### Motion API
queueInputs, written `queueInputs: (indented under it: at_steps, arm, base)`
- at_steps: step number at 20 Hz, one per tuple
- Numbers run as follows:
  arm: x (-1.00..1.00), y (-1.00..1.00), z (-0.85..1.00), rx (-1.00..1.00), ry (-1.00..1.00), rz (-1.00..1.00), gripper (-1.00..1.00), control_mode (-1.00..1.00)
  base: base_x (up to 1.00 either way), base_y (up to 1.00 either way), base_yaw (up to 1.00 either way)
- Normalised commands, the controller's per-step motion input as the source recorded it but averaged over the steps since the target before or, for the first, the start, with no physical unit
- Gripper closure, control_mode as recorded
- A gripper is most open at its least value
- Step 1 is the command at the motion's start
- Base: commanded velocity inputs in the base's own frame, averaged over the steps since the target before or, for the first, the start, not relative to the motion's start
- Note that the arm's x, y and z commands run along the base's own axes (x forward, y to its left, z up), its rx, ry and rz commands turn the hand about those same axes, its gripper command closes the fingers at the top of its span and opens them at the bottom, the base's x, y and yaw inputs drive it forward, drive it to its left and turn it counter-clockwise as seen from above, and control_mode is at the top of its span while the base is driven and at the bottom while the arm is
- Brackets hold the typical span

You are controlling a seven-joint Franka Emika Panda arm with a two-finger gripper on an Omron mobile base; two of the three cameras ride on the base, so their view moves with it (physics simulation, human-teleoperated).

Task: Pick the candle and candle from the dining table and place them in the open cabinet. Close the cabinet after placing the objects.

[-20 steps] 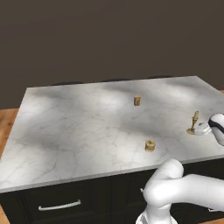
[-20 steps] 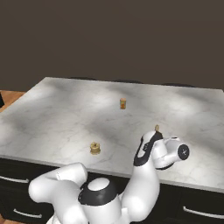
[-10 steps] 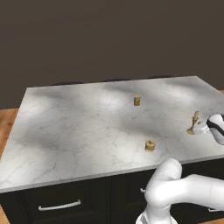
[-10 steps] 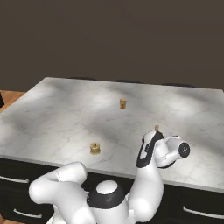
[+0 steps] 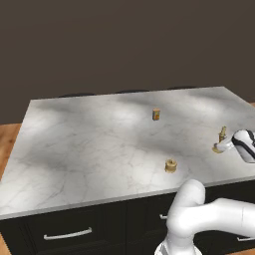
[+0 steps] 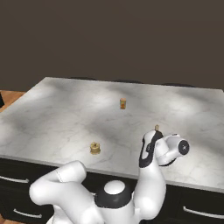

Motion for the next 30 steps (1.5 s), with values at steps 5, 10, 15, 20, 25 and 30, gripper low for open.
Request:
queueInputs:
  at_steps: [5,10,15,20,25,30]
  arm:
    - [0.25,-0.01,-0.17,0.00,0.00,0.00,-1.00,-1.00]
    - [0.26,-0.04,-0.12,0.00,0.00,0.00,1.00,-1.00]
    - [0.19,-0.03,-0.01,0.00,0.00,0.00,1.00,-1.00]
    - [0.08,-0.19,0.00,0.03,0.00,0.00,1.00,-1.00]
    - [0.01,-0.19,0.00,0.05,-0.01,0.00,1.00,-1.00]
    - [0.00,-0.14,0.00,0.07,-0.14,0.00,1.00,-1.00]
  base:
    - [0.00,0.00,0.00]
    - [0.00,0.00,0.00]
    - [0.00,0.00,0.00]
    - [0.00,0.00,0.00]
    - [0.00,0.00,0.00]
    - [0.00,0.00,0.00]
